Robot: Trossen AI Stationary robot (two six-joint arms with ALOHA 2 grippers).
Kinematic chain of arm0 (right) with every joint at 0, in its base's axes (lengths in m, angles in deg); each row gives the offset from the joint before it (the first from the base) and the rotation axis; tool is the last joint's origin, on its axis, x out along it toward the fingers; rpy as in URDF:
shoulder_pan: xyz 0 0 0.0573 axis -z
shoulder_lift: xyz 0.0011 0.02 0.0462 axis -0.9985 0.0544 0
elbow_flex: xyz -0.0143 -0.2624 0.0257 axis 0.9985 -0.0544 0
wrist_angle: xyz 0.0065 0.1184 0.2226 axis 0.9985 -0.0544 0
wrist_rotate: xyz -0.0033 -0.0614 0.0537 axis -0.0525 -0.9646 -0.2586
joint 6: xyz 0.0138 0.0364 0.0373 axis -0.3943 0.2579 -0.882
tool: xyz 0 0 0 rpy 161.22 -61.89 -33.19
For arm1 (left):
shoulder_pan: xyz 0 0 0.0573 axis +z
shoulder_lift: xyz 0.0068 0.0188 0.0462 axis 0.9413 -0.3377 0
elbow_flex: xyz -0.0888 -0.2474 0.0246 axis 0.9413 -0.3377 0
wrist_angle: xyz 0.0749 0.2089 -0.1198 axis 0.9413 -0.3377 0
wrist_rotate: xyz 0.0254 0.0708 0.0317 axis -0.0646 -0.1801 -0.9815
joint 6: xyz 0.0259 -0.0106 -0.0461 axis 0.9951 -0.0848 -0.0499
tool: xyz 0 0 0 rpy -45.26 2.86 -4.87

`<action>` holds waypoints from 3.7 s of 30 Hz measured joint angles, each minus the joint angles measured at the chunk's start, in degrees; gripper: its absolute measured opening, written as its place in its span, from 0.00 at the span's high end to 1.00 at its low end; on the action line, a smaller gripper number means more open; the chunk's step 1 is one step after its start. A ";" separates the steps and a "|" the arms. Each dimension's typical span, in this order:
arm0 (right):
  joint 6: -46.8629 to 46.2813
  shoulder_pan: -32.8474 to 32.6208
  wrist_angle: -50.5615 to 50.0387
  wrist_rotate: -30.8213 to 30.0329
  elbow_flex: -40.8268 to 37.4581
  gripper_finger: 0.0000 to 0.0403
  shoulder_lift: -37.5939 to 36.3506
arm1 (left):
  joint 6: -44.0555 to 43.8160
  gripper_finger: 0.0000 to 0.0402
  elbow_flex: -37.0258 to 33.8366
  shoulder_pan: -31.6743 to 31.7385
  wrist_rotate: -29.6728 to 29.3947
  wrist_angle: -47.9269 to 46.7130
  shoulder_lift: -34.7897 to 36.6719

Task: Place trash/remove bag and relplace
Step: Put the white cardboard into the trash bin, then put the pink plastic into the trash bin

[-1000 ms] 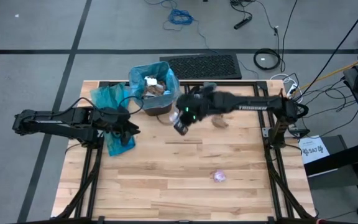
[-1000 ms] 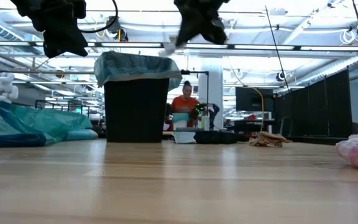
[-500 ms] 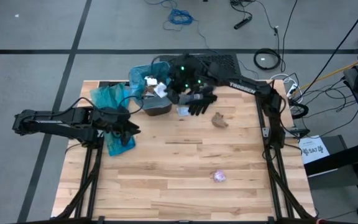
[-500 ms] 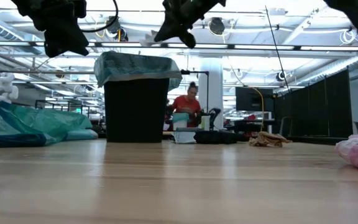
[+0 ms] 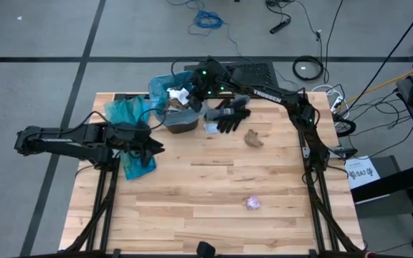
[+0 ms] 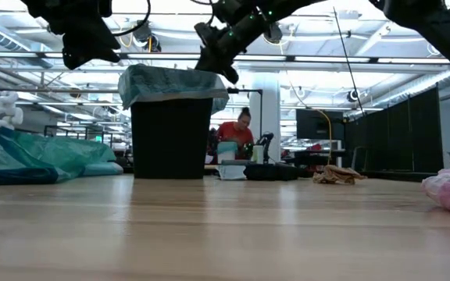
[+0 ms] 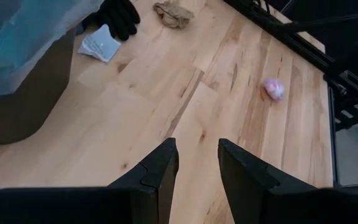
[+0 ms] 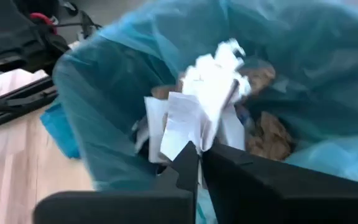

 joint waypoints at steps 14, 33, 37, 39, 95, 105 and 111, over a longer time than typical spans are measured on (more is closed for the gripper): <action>0.65 -0.09 -0.45 -0.04 0.04 0.58 -0.96 | 0.01 0.70 -0.01 0.00 0.01 0.76 -3.24; -7.03 1.44 -34.22 -10.10 0.07 0.54 -16.09 | -1.54 0.70 -0.01 -0.01 0.48 0.81 -4.63; -13.25 -3.06 -46.67 -17.00 -2.61 0.58 -17.09 | -5.54 0.70 -0.01 -0.01 0.48 0.78 -4.63; -16.97 -6.79 -45.64 -19.47 -8.08 0.59 -19.01 | -5.83 0.70 -0.01 0.01 0.49 0.74 -4.63; -74.74 -44.20 7.60 -15.51 -67.54 0.93 -32.51 | -1.52 0.70 -0.01 0.03 8.46 1.17 -4.63; -36.70 -19.97 7.98 -13.13 -53.23 0.98 -38.29 | -1.47 0.70 -0.01 0.01 6.86 1.29 -4.61; -18.61 -10.16 8.54 -12.24 -39.68 0.97 -34.04 | -1.47 0.70 -0.01 -0.01 6.78 1.47 -4.62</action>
